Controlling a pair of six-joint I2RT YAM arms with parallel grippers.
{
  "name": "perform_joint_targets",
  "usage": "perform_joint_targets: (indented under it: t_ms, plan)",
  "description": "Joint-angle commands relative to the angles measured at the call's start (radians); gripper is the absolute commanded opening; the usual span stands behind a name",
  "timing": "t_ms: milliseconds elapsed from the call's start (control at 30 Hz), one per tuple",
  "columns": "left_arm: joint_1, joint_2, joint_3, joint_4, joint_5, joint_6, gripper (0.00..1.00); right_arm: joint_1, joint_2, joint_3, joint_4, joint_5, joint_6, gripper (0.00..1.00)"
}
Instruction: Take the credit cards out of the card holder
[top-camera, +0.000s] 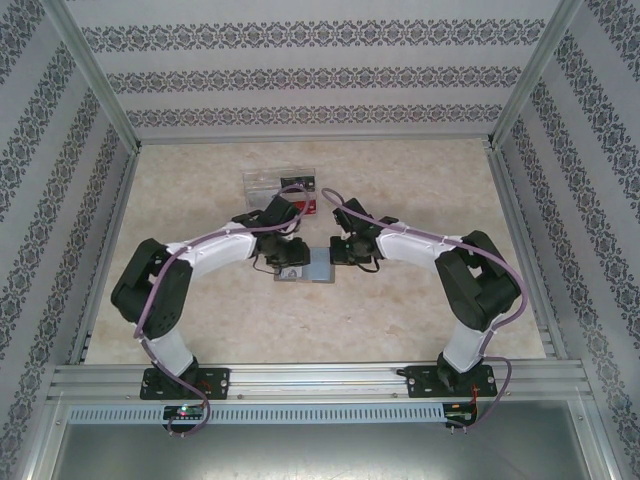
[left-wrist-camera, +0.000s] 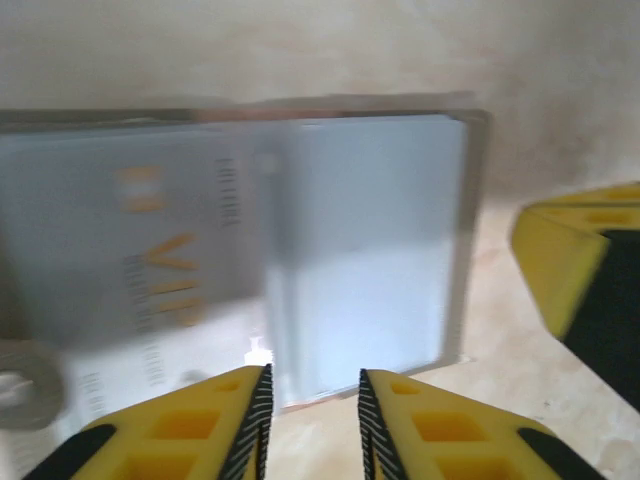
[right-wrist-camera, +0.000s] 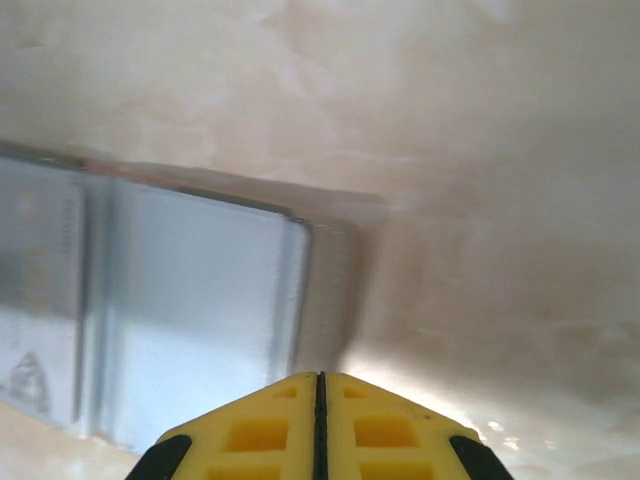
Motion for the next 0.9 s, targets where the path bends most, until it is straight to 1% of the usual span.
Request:
perform_joint_targets:
  t_ms: [0, 133, 300, 567, 867]
  plan:
    - [0.047, -0.054, -0.071, -0.009, -0.060, -0.005, 0.25, 0.030, 0.015, 0.060, 0.051, -0.082, 0.031, 0.06]
    - [0.078, -0.054, -0.118, 0.015, -0.048, 0.003, 0.23, 0.043, 0.058, 0.090, 0.110, -0.166, 0.084, 0.10]
    - [0.083, -0.017, -0.117, 0.031, -0.031, 0.012, 0.21, 0.055, 0.117, 0.117, 0.172, -0.237, 0.151, 0.10]
    - [0.082, 0.001, -0.126, 0.050, -0.004, 0.011, 0.20, 0.073, 0.189, 0.138, 0.186, -0.273, 0.192, 0.10]
    - [0.084, 0.003, -0.133, 0.052, 0.009, 0.003, 0.20, 0.074, 0.232, 0.127, 0.191, -0.275, 0.217, 0.09]
